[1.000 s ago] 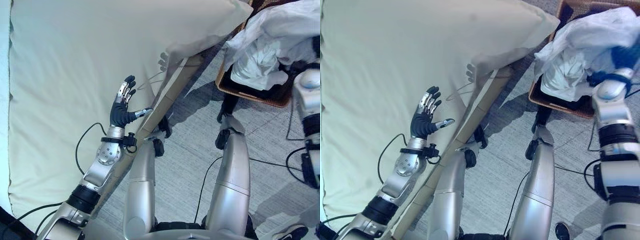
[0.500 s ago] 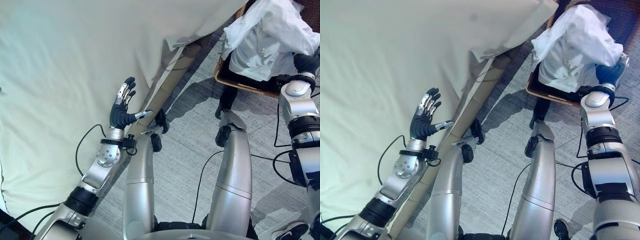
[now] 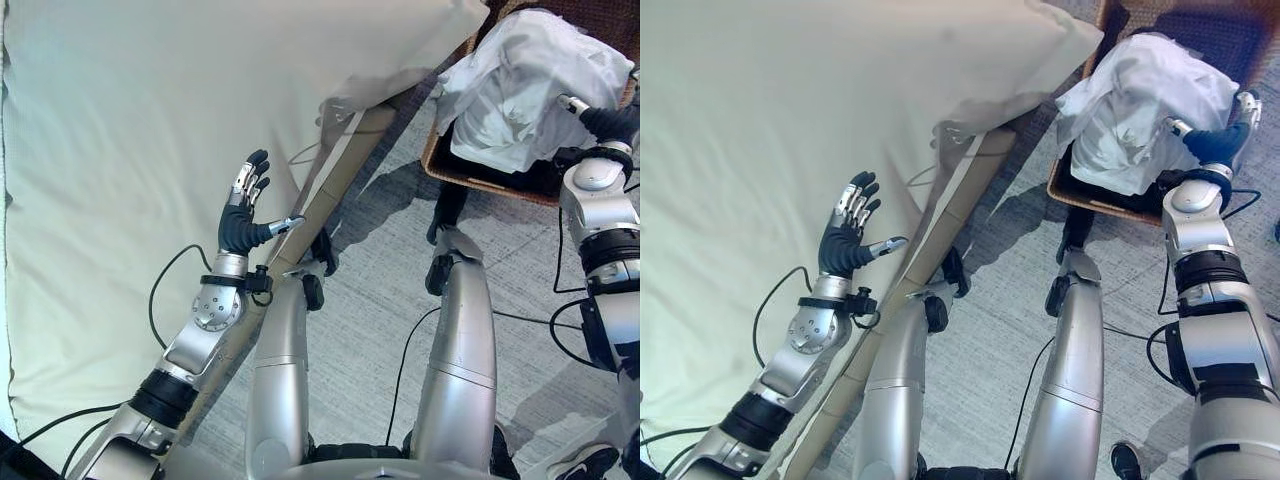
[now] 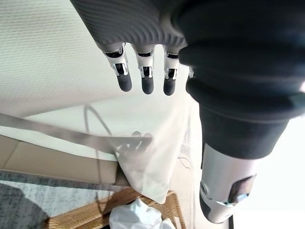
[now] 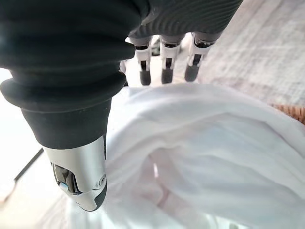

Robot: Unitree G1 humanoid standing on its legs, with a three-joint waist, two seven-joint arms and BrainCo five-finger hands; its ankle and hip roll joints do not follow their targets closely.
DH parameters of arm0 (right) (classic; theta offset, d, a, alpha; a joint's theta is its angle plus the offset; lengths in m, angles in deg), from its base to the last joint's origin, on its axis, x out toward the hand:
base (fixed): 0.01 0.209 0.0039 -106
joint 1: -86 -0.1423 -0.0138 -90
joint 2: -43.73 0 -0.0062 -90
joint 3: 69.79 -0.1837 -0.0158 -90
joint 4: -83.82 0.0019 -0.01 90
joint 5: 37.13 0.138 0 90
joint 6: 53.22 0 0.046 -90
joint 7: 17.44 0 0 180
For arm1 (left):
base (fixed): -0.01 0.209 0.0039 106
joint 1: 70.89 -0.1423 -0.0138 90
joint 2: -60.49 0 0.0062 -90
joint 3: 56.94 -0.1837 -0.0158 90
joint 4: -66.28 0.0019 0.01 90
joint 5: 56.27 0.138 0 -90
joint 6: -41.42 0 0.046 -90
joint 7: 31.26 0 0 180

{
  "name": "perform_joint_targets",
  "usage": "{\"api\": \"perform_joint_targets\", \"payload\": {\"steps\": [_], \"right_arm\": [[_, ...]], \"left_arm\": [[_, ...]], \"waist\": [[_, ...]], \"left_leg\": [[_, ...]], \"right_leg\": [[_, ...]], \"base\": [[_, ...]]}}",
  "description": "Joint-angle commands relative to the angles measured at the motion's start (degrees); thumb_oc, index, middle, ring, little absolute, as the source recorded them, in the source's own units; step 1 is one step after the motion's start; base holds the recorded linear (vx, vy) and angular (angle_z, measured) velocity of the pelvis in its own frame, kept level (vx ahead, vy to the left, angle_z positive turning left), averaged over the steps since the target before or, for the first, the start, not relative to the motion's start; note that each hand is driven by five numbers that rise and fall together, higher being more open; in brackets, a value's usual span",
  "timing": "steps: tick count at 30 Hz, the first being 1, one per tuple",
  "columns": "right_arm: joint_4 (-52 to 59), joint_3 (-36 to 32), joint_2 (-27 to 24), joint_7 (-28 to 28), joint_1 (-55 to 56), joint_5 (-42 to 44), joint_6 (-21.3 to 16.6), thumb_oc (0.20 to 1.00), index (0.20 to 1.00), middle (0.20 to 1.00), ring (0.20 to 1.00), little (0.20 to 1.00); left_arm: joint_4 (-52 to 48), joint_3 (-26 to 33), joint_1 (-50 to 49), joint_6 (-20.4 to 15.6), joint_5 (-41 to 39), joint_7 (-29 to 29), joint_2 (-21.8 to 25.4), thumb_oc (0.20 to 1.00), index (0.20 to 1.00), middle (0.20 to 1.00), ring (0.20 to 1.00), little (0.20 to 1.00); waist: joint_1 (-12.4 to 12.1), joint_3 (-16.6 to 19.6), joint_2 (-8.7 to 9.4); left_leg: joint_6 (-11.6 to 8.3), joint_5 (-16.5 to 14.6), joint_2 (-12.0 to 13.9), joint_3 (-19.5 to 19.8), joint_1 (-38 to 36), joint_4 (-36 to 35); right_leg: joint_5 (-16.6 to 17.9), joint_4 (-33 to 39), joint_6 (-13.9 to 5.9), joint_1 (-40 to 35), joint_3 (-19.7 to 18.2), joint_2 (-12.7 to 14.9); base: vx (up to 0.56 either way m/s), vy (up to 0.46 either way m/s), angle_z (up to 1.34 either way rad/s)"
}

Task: Pick up clothes into the bucket

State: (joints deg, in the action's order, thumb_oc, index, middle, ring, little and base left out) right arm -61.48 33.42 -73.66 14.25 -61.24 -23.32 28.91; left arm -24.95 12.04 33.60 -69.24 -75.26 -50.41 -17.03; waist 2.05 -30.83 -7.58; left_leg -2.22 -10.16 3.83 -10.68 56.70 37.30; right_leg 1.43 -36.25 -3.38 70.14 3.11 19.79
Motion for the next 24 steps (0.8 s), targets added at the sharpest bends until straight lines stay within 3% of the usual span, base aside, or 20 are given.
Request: {"api": "perform_joint_targets", "payload": {"steps": [1,10,12,18,24], "right_arm": [[8.99,2.60,-2.14,-2.01,4.06,-4.53,-2.75,1.000,1.000,1.000,1.000,1.000],[14.27,-0.75,2.49,-3.35,12.32,-6.06,-3.41,1.000,1.000,1.000,1.000,1.000],[16.13,-2.81,5.44,-3.72,16.29,-5.75,-3.67,1.000,1.000,1.000,1.000,1.000],[20.51,-7.84,9.79,-4.29,25.05,-3.87,-4.98,1.000,1.000,1.000,1.000,1.000],[26.70,-12.28,14.37,-5.33,33.93,-1.57,-7.01,1.000,1.000,1.000,1.000,1.000]], "left_arm": [[-1.44,3.69,-1.07,-3.31,0.90,0.08,-0.42,1.000,1.000,1.000,1.000,1.000],[1.79,4.73,0.14,-3.84,0.47,0.49,-1.68,1.000,1.000,1.000,1.000,1.000],[2.36,5.78,0.23,-3.94,-0.16,1.07,-2.20,1.000,1.000,1.000,1.000,1.000],[4.58,6.86,-0.86,-3.68,-0.19,2.41,-2.29,1.000,1.000,1.000,1.000,1.000],[6.87,8.10,-3.33,-3.03,0.21,3.97,-2.89,1.000,1.000,1.000,1.000,1.000]], "waist": [[1.54,1.03,0.58],[1.92,1.03,1.70],[2.06,1.04,2.31],[2.03,1.20,3.11],[1.85,3.60,3.95]], "left_leg": [[-1.65,-0.48,1.52,2.73,-4.12,-3.27],[-2.77,2.70,1.30,3.74,-12.39,-11.01],[-2.66,5.73,1.01,3.79,-16.04,-14.81],[-3.30,7.79,0.89,5.13,-25.43,-21.22],[-4.15,10.62,1.12,6.39,-35.04,-29.27]], "right_leg": [[-3.70,-1.61,-5.24,-5.76,-0.77,1.08],[-1.25,5.91,-5.99,-15.26,1.76,1.22],[1.62,9.82,-5.61,-19.69,3.57,1.59],[2.59,14.47,-6.35,-29.85,6.82,1.95],[3.63,20.07,-7.15,-39.70,10.11,1.30]], "base": [[-0.01,-0.014,-0.05],[0.00,-0.032,0.04],[-0.06,-0.033,0.11],[0.03,-0.041,0.10],[0.07,-0.053,0.13]]}}
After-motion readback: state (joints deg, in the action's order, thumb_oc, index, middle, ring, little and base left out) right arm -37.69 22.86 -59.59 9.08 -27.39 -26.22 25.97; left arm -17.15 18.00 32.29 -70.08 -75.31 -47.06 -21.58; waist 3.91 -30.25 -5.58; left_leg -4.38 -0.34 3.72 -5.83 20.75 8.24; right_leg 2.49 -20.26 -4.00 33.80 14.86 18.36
